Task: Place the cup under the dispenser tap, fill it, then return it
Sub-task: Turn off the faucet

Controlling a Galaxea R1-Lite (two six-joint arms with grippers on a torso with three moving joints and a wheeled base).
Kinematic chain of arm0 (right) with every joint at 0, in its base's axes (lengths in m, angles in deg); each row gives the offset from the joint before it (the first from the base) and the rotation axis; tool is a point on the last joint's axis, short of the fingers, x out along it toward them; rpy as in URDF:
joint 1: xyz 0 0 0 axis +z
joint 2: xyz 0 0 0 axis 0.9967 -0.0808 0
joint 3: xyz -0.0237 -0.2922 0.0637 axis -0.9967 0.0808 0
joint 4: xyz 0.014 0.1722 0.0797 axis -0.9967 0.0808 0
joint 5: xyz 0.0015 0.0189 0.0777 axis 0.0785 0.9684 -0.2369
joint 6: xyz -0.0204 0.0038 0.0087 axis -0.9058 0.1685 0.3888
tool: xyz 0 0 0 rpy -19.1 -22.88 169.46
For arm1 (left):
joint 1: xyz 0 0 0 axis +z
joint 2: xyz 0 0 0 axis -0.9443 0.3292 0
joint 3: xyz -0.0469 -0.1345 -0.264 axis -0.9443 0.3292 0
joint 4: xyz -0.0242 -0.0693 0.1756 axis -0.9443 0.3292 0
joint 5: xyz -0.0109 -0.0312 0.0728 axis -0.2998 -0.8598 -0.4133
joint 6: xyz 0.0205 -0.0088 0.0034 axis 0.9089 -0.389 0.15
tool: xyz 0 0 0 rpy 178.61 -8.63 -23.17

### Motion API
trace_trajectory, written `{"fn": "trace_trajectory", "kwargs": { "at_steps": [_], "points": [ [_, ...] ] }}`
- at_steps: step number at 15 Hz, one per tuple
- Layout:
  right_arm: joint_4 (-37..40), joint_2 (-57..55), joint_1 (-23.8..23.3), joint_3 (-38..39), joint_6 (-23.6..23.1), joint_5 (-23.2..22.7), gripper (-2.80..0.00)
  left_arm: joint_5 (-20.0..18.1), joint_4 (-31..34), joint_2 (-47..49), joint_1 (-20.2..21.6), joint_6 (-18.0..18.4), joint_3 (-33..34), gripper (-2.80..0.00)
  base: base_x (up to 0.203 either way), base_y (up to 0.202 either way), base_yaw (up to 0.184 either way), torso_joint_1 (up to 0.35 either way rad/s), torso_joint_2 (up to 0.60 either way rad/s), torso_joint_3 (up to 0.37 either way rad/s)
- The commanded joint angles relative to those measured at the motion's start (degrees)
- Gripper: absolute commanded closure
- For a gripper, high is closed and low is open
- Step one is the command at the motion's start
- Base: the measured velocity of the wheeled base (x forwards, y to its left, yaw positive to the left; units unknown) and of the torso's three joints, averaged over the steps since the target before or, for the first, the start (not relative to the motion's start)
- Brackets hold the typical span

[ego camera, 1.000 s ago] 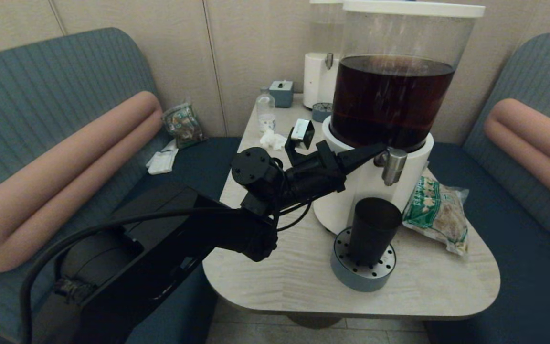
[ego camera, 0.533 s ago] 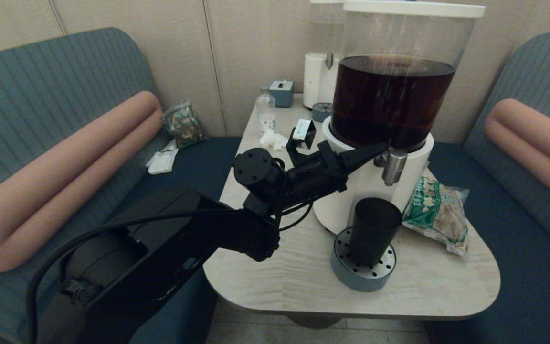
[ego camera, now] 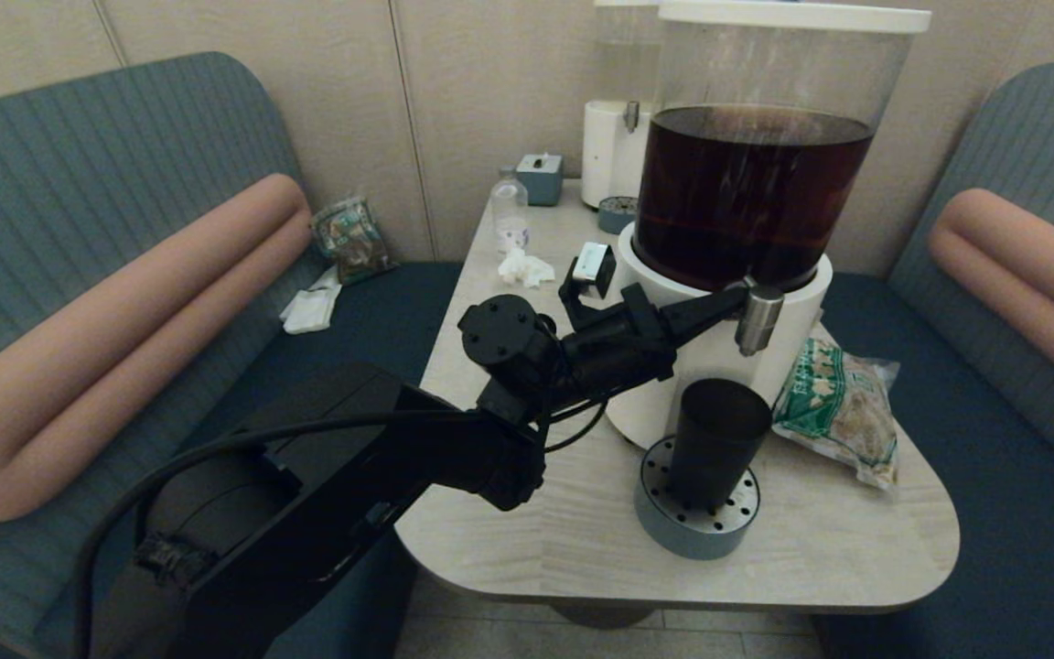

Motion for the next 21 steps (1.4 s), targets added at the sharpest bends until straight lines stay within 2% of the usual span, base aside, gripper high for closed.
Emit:
{"fn": "trace_trajectory", "kwargs": {
  "at_steps": [1,6,10,15,16,18,21],
  "points": [
    [0.01,-0.07,0.01,0.00,-0.03,-0.02,0.00,-0.10,-0.78,-0.46,0.04,-0.30,0.32,0.00,0.000,0.000,0.000,0.000,0.00,0.000],
    [0.01,-0.07,0.01,0.00,-0.03,-0.02,0.00,0.22,-0.78,-3.21,0.70,0.21,2.87,0.00,0.000,0.000,0.000,0.000,0.00,0.000],
    [0.09,-0.07,0.01,0.08,-0.03,-0.02,0.00,0.26,-0.78,-6.73,2.14,1.44,7.86,0.00,0.000,0.000,0.000,0.000,0.00,0.000],
    [0.01,-0.07,0.01,0.00,-0.04,-0.02,0.00,0.26,-0.78,-12.19,4.82,6.99,16.91,0.00,0.000,0.000,0.000,0.000,0.00,0.000],
    [0.01,-0.07,0.01,0.00,-0.05,-0.02,0.00,0.22,-0.78,-13.37,5.65,9.49,19.28,0.00,0.000,0.000,0.000,0.000,0.00,0.000],
    [0.01,-0.07,0.01,0.00,-0.03,-0.02,0.00,0.24,-0.78,-15.96,6.84,17.76,25.39,0.00,0.000,0.000,0.000,0.000,0.00,0.000],
    [0.01,-0.07,0.01,0.00,-0.03,-0.02,0.00,0.59,-0.78,-21.37,8.31,35.09,35.98,0.00,0.000,0.000,0.000,0.000,0.00,0.000]
  ]
}}
